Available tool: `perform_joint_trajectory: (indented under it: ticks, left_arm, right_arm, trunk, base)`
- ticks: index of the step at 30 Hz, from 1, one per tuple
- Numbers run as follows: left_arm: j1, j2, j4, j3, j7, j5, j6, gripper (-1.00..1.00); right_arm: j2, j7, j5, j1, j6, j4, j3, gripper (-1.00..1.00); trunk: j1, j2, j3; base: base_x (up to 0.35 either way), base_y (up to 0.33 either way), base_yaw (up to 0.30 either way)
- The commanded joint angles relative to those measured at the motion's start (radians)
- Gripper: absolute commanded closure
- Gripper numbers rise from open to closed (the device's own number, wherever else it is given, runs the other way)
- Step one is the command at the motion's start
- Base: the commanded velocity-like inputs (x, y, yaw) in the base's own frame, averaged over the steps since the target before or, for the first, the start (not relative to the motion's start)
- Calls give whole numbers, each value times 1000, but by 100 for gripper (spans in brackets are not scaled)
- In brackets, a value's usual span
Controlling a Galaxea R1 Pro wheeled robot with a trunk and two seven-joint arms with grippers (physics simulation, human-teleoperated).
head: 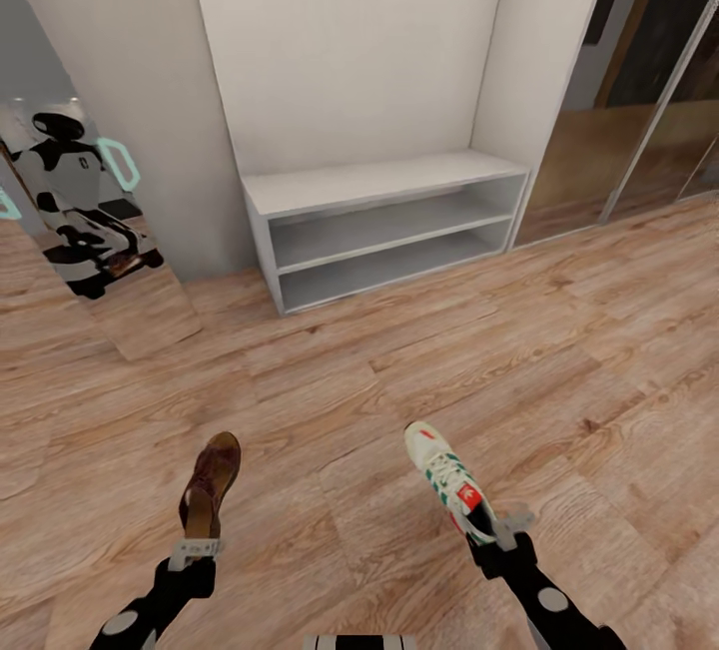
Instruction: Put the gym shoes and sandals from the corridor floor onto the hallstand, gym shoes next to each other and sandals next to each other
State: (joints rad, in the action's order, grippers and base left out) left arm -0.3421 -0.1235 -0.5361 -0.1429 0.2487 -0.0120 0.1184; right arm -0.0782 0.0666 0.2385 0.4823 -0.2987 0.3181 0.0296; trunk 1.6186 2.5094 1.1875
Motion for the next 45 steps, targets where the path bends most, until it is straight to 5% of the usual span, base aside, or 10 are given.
perform_joint_trajectory:
  ticks: [1,12,13,17,41,45]
  left_arm:
    - [4,1,6,-11,8,-5,9,100]
    - [30,-1,200,-91,-47,-5,221,100]
    - [45,1,244,-100,-87,-6,290,100]
    - [67,10,267,-101,-143,-6,356,100]
    - [71,13,273,-98,-153,-14,368,100]
    - [71,13,273,-97,-153,-14,368,100]
  right_arm:
    - [0,4,-4,-7,-13,-1,3,100]
    - [-3,4,-71,-133,-145,-21,16,100]
    - [-5,4,-73,-149,-191,-54,63,100]
    - [-6,4,-74,-156,-257,-91,162,100]
    - [-2,4,-74,-157,-267,-94,185,100]
    - [-5,4,-73,-157,-267,-94,186,100]
  trunk:
    - [-1,0,-5]
    - [-6,-3,-65]
    - [-6,-3,-70]
    - [-8,-4,-92]
    - [-19,-9,-186]
    - [-34,-37,-199]
  base:
    - [0,0,0]
    - [0,0,-27]
    - [0,0,-71]
    - [0,0,-77]
    - [0,0,-5]
    - [0,0,0]
